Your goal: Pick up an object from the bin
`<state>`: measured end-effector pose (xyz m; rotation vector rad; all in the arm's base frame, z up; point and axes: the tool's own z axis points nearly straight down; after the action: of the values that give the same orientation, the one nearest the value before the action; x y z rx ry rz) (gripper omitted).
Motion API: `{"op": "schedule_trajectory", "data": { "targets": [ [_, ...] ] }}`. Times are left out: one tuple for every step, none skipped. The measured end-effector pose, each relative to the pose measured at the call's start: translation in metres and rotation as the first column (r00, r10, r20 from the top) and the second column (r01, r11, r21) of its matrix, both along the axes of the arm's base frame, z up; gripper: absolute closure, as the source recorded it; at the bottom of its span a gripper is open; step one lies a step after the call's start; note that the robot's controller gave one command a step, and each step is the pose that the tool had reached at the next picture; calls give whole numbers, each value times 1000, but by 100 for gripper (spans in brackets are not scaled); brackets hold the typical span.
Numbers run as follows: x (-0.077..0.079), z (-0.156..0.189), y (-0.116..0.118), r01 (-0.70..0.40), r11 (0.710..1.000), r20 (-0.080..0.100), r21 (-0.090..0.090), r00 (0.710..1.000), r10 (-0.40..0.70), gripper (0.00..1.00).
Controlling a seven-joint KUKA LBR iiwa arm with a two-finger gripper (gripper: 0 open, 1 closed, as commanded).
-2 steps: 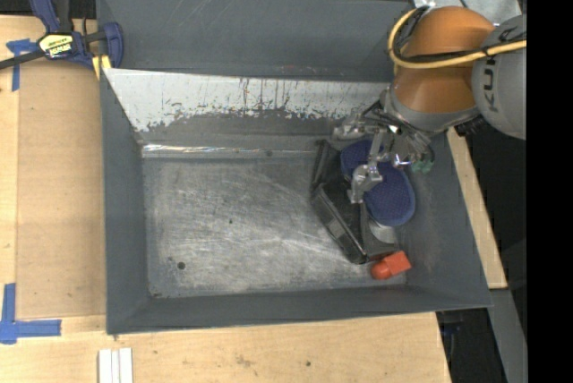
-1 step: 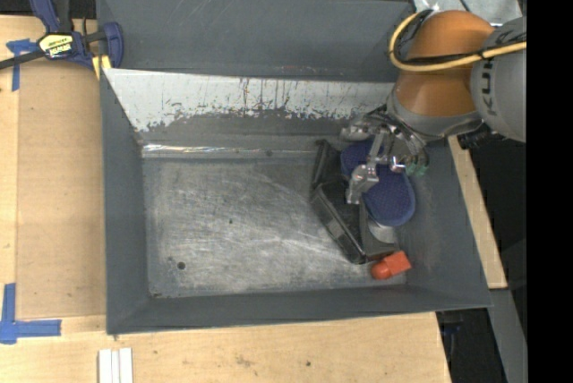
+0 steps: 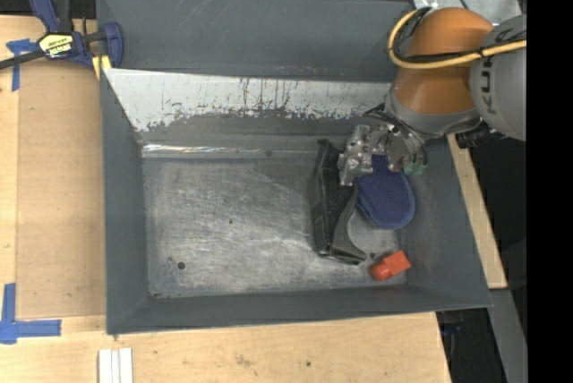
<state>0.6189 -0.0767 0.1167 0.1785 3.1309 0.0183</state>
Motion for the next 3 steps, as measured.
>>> {"op": "schedule_trajectory", "data": {
  "targets": [
    [-3,6,-35,-135,991,3,-15,991,135,100],
    [-3,5,-35,-134,991,0,-13,991,134,0],
    [-11,-35,-22,55,998,15,-17,998,-54,0]
  ]
}}
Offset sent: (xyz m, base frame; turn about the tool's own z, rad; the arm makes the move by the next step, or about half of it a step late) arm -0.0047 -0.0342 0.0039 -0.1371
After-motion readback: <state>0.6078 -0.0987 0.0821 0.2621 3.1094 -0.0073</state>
